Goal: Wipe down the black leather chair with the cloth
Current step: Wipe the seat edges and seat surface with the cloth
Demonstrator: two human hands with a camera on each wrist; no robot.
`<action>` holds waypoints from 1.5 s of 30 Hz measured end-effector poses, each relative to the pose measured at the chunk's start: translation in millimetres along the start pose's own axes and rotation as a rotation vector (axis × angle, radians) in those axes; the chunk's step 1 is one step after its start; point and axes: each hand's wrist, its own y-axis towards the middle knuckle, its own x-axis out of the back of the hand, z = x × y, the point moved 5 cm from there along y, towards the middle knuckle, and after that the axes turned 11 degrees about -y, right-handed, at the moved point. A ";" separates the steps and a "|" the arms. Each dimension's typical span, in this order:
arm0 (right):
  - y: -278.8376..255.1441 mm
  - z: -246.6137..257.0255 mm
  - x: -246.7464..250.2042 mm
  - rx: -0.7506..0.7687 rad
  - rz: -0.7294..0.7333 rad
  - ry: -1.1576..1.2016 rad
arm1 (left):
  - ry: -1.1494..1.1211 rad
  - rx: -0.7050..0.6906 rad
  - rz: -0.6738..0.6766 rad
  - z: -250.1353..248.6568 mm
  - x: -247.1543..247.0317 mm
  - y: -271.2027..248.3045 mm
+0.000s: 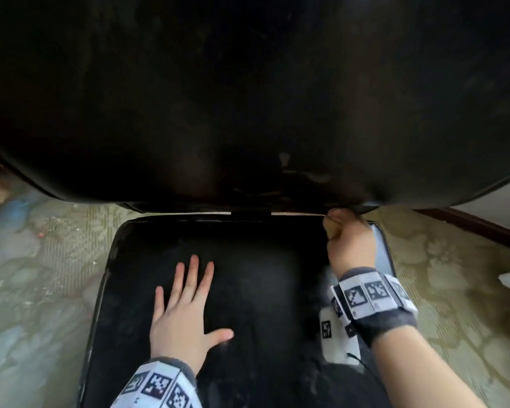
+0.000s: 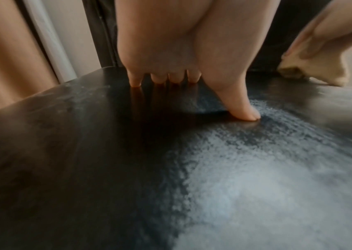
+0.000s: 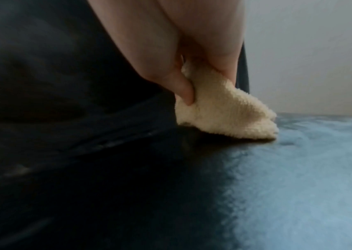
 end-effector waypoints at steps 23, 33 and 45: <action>-117.0 233.9 -81.3 1.223 0.117 -0.039 | -0.048 0.087 -0.056 61.1 12.8 -12.1; -62.9 182.6 -82.2 1.117 0.111 -0.254 | -0.153 0.009 -0.092 73.6 16.5 -14.9; -87.3 231.7 -49.5 1.086 0.162 -0.072 | -0.224 0.014 -0.096 75.3 24.0 -14.3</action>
